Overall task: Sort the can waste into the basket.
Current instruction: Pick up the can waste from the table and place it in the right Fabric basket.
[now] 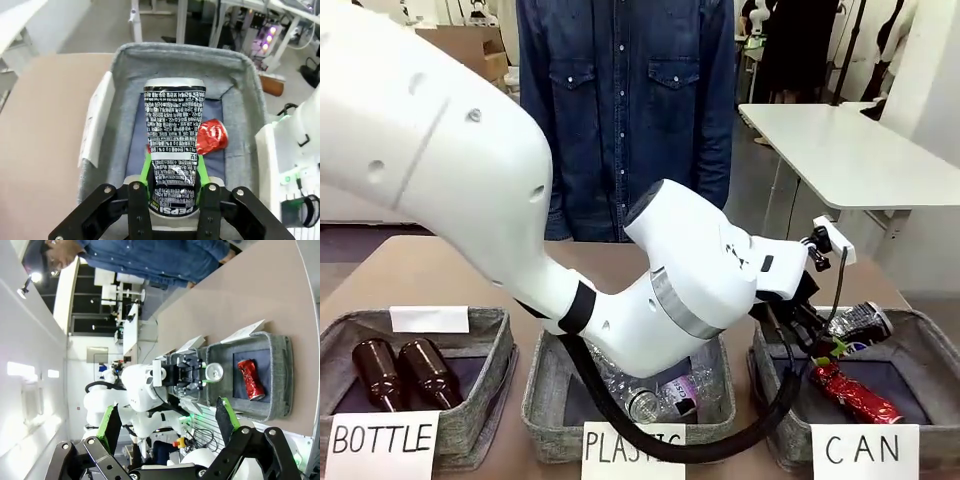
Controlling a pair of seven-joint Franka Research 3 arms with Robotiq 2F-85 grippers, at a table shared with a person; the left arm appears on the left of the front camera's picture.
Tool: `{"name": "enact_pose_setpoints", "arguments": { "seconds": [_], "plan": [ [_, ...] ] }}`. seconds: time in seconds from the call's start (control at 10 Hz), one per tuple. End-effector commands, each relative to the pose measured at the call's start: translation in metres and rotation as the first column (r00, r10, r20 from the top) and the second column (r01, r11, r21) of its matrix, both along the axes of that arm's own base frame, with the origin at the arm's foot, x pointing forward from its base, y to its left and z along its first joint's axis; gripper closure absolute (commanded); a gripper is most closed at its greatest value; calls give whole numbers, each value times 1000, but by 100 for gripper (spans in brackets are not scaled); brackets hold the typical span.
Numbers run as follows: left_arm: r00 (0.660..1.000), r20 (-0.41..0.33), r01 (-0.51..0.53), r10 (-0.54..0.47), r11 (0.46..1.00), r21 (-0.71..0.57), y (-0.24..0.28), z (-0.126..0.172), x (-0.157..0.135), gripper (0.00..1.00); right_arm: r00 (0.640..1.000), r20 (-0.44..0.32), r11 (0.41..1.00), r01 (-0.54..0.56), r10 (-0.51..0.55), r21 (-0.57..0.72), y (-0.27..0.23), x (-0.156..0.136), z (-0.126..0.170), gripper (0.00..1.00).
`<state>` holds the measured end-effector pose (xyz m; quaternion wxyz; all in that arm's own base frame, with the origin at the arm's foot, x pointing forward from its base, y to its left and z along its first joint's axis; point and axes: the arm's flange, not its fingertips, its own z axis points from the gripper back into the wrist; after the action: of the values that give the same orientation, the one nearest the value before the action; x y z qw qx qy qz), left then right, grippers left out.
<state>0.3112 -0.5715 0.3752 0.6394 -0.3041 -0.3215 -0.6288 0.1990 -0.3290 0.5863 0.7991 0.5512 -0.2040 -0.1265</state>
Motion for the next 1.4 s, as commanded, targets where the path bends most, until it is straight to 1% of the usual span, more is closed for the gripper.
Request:
{"name": "enact_pose_setpoints", "arguments": {
  "seconds": [0.0,0.1,0.2,0.3,0.5,0.6,0.7,0.8,0.9,1.0,1.1,1.2,1.3],
  "plan": [
    [999,-17,-43,44,999,23,-13,16,7,36,1000,4,1000,15,-15,-1,0,0,3,0],
    [998,-26,-52,53,998,37,-10,16,10,3,1000,4,1000,15,-15,-1,0,0,3,0],
    [998,-27,-60,61,997,43,-8,17,13,0,1000,4,1000,15,-15,-1,0,0,3,0],
    [997,-25,-66,67,997,47,-6,17,14,0,1000,4,1000,15,-15,-1,0,0,3,0],
    [996,-56,-64,68,996,57,-5,21,12,0,1000,4,1000,15,-15,-1,0,0,3,0],
    [993,-92,-71,80,993,99,-2,27,13,0,1000,4,1000,15,-15,-1,0,0,3,0],
    [984,-142,-75,103,980,187,5,37,12,0,1000,4,1000,15,-15,-1,0,0,3,0],
    [978,-142,-107,151,955,276,20,56,14,0,1000,0,1000,0,0,0,0,0,0,0],
    [971,-151,-130,187,938,320,39,82,19,0,998,37,998,-42,44,-47,3,-1,2,0],
    [947,-179,-182,267,904,387,64,108,32,0,996,57,995,-69,73,-73,15,4,6,0],
    [908,-108,-336,405,858,388,89,121,40,0,976,68,973,-196,205,-121,17,17,12,0],
    [874,-108,-391,474,817,424,127,128,41,0,946,43,931,-307,321,-200,32,34,17,0],
    [852,-133,-405,506,799,444,165,130,43,0,914,21,892,-392,406,-227,59,46,21,0]
  ]
}}
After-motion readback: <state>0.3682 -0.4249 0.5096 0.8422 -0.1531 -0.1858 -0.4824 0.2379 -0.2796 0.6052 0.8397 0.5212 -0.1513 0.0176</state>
